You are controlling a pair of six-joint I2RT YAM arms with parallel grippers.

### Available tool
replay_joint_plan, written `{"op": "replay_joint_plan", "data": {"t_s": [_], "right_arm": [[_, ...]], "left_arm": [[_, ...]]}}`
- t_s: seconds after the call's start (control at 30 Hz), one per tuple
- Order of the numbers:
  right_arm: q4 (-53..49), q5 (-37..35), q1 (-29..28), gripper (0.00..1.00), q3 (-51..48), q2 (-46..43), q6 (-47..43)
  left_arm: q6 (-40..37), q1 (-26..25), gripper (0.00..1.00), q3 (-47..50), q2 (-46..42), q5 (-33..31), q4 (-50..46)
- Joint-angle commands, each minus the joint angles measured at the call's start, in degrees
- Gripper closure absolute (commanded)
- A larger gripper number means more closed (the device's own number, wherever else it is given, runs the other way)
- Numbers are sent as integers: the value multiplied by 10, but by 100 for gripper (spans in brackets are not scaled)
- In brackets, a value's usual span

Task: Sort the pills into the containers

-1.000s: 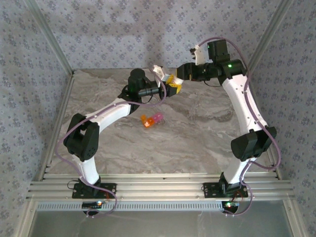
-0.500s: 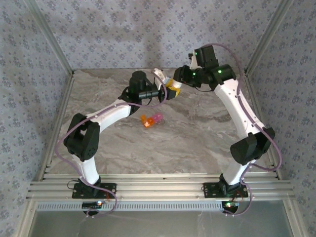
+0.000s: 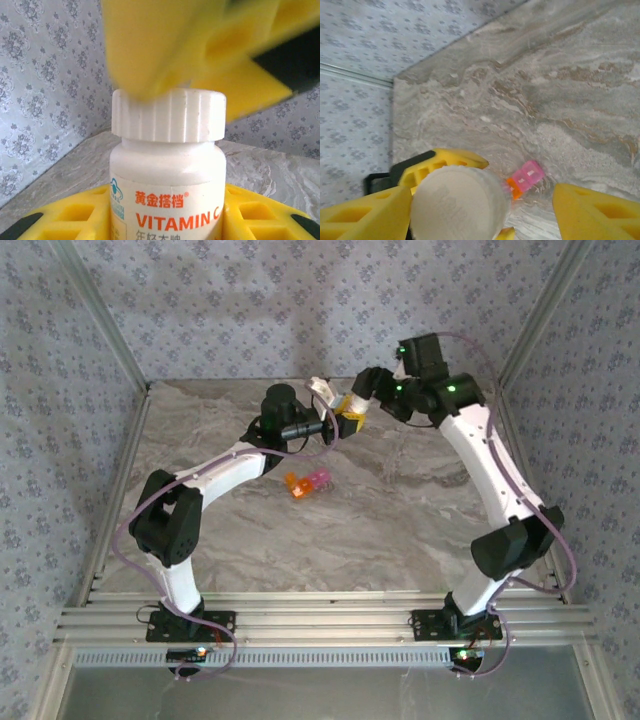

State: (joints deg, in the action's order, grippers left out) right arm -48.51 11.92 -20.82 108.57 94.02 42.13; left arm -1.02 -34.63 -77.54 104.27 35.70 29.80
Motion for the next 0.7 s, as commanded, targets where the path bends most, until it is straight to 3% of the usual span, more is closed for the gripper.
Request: {"op": "replay_joint_plan", "data": {"t_s": [0.0, 0.17, 0.27, 0.37, 0.67], "right_arm": [[42, 70, 30, 23, -19, -65, -20], [113, 178, 77, 24, -55, -74, -55], [100, 225, 86, 24, -29, -47, -142], [62, 233, 83, 23, 8, -20, -212], [-46, 222, 58, 23, 116, 55, -288]], "left_arm": [[-2, 2, 100, -13, -16, 5, 29], [6, 4, 100, -19, -15, 27, 30], [17, 7, 100, -25, -14, 48, 31], [34, 10, 100, -28, -10, 61, 40], [47, 10, 100, -31, -5, 70, 44]]}}
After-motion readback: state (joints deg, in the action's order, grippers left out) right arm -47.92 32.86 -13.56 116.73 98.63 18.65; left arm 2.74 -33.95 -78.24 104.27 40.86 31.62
